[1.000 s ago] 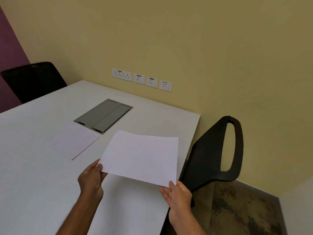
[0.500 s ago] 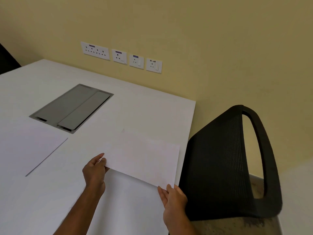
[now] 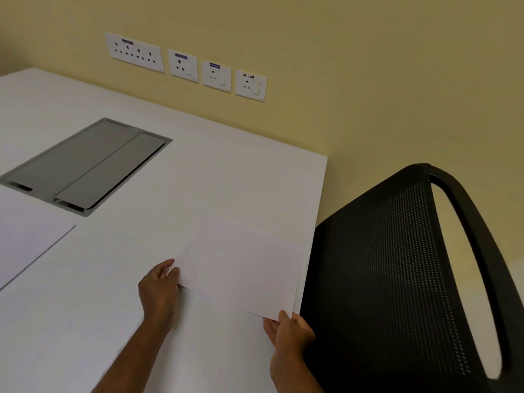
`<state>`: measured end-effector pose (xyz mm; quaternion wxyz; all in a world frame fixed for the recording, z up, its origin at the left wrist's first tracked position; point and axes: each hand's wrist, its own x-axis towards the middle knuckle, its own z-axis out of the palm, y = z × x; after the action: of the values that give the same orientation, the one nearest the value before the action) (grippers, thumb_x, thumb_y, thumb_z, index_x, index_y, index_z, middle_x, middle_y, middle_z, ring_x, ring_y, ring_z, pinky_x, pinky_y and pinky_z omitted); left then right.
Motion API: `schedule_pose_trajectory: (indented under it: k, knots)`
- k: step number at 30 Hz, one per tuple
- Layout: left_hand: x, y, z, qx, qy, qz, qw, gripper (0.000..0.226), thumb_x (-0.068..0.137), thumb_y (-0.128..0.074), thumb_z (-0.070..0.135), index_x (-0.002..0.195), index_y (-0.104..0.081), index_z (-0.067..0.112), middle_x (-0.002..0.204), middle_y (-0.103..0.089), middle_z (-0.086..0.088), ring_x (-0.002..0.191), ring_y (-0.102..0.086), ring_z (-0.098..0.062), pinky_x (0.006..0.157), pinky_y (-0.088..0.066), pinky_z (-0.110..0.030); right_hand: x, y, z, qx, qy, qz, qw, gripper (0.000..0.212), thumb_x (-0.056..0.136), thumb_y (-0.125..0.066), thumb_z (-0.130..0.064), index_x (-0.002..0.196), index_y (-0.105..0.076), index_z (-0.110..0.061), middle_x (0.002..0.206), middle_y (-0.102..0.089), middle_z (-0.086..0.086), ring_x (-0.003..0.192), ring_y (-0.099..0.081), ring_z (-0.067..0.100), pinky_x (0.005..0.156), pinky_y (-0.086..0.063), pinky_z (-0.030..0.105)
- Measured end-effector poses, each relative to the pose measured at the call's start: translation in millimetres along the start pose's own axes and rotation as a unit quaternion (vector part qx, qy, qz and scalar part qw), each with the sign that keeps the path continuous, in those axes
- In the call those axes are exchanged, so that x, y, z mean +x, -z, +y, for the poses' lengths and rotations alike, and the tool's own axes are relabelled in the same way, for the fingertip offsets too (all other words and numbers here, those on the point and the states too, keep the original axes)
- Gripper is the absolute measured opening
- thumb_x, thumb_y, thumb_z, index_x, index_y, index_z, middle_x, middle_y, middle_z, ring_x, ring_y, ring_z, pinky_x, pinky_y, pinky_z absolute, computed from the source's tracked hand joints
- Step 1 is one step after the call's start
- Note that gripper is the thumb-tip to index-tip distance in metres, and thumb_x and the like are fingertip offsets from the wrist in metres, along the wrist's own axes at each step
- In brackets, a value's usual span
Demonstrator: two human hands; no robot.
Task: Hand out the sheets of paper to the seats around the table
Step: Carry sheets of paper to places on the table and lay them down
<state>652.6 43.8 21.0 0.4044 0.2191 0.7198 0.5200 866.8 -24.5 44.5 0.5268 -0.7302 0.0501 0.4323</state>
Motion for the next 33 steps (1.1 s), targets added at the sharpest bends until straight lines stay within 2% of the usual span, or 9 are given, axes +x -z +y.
schedule_pose_trajectory:
  k: [5,8,9,11,14,20,24,27,33]
  knots:
    - [-1.0,-1.2,-0.4,0.028,-0.037,0.004,0.999,0.029,0.091,-0.063,0.008,0.119,-0.069,0.015,0.115,-0.071,-0.006,0.105,-0.067,-0.024,0.095,-0.053,-0.043,5.9,-0.7,6.5,-0.031,0.053,0.003,0.998,0.005,0.094,-0.06,0.002,0.097,-0.064,0.001,0.079,-0.07,0.022,0.062,-0.074,0.031,0.053,-0.06,0.032]
    - [-6.4,-0.6,-2.8,0.112,-0.132,-0.001,0.985,0.036,0.09,-0.064,0.005,0.126,-0.065,0.013,0.123,-0.069,-0.005,0.097,-0.065,-0.023,0.091,-0.048,-0.034,7.1,-1.4,9.3,-0.061,0.095,0.011,0.994,0.004,0.093,-0.062,0.001,0.093,-0.063,-0.003,0.075,-0.069,0.02,0.059,-0.072,0.031,0.048,-0.057,0.03]
    - [-7.8,-1.0,-4.8,0.145,-0.166,-0.014,0.975,0.039,0.09,-0.063,0.002,0.127,-0.064,0.012,0.127,-0.067,-0.006,0.099,-0.065,-0.026,0.093,-0.047,-0.034,7.6,-1.5,10.6,-0.07,0.108,0.012,0.992,0.005,0.093,-0.062,0.001,0.092,-0.062,-0.004,0.073,-0.069,0.02,0.057,-0.071,0.032,0.046,-0.055,0.03]
    - [-8.7,-2.7,-9.6,0.191,-0.214,-0.052,0.957,0.043,0.089,-0.061,-0.005,0.13,-0.062,0.009,0.142,-0.057,-0.01,0.124,-0.058,-0.03,0.107,-0.043,-0.041,9.2,-0.4,13.4,-0.092,0.135,0.019,0.986,0.01,0.092,-0.064,0.0,0.089,-0.059,-0.009,0.069,-0.068,0.019,0.053,-0.068,0.032,0.043,-0.052,0.029]
    - [-8.5,-5.0,-15.1,0.252,-0.253,-0.091,0.93,0.046,0.09,-0.053,-0.012,0.132,-0.06,0.006,0.154,-0.043,-0.013,0.144,-0.038,-0.03,0.117,-0.032,-0.049,11.3,3.6,17.4,-0.123,0.158,0.027,0.979,0.019,0.091,-0.067,-0.004,0.106,-0.055,-0.007,0.065,-0.065,0.019,0.047,-0.064,0.03,0.04,-0.048,0.028]
    - [-11.0,-5.5,-19.4,0.365,-0.282,-0.099,0.882,0.043,0.095,-0.042,-0.008,0.13,-0.062,0.006,0.151,-0.047,-0.016,0.149,-0.026,-0.03,0.123,-0.012,-0.038,3.8,10.6,21.4,-0.174,0.221,0.008,0.96,0.049,0.09,-0.069,-0.008,0.134,-0.049,-0.008,0.059,-0.063,0.01,0.045,-0.062,0.024,0.038,-0.046,0.023]
    - [-14.2,-4.3,-10.9,0.458,-0.332,-0.078,0.821,0.036,0.098,-0.042,0.01,0.129,-0.062,0.005,0.15,-0.046,-0.02,0.148,-0.028,-0.038,0.124,-0.011,-0.05,-10.1,12.5,14.4,-0.223,0.304,-0.04,0.925,0.039,0.093,-0.066,-0.014,0.13,-0.058,-0.012,0.073,-0.066,0.003,0.069,-0.067,0.018,0.061,-0.051,0.023]
    - [-23.4,-2.6,2.4,0.456,-0.371,-0.063,0.806,0.051,0.097,-0.03,0.027,0.131,-0.06,0.003,0.149,-0.047,-0.021,0.147,-0.03,-0.038,0.122,-0.016,-0.052,-26.7,12.9,4.9,-0.276,0.379,-0.07,0.88,0.03,0.095,-0.063,-0.025,0.124,-0.064,-0.018,0.108,-0.071,-0.002,0.103,-0.067,0.019,0.087,-0.054,0.03]
    - [-58.4,4.1,39.5,0.419,-0.417,-0.07,0.803,0.056,0.102,-0.026,0.038,0.145,-0.045,0.007,0.16,-0.032,-0.015,0.153,-0.015,-0.027,0.124,-0.014,-0.049,-59.1,13.1,-13.7,-0.374,0.506,-0.135,0.765,0.045,0.097,-0.057,-0.034,0.137,-0.057,-0.014,0.153,-0.043,0.002,0.147,-0.028,0.021,0.12,-0.023,0.045]
